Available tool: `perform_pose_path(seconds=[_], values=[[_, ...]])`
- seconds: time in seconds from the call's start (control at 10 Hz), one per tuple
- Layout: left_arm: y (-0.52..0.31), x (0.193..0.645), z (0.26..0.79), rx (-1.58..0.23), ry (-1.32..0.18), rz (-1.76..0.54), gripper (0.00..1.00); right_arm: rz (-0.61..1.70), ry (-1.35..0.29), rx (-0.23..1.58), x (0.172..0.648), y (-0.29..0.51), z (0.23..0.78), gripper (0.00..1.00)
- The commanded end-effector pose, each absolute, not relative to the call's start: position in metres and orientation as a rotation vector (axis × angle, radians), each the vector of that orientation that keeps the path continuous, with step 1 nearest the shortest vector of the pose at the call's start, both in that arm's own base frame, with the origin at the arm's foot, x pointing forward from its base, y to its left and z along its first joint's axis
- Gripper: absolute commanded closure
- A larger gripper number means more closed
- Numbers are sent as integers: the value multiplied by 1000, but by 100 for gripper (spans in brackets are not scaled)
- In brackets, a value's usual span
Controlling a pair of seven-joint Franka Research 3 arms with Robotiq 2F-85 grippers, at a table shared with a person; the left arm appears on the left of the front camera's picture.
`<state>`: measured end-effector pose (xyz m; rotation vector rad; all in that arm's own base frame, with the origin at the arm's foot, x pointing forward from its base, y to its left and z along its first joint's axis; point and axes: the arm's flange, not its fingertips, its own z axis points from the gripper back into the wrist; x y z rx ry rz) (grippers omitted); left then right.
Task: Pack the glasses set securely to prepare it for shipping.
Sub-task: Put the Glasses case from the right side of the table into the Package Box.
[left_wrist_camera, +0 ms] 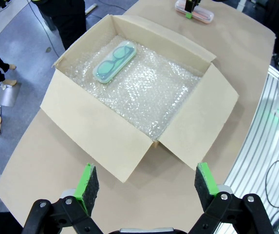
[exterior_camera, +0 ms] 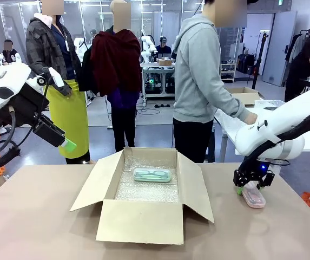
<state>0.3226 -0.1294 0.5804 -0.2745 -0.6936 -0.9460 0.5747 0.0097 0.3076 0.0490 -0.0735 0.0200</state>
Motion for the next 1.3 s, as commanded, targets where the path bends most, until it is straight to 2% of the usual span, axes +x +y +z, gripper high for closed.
perform_pose_path(seconds=[0.0,0.1,0.2,0.7,1.2], values=[[-129,323,582,-274,-705,-945,0,-6,-81,22,576,16,307,43],[-129,323,582,-274,-705,-945,0,-15,-74,23,575,16,310,51],[-129,323,582,-274,-705,-945,0,-17,-72,28,571,17,320,63],[-129,323,582,-274,-705,-945,0,103,-112,39,531,25,424,63],[-129,323,582,-274,-705,-945,0,103,-191,48,517,36,452,63]])
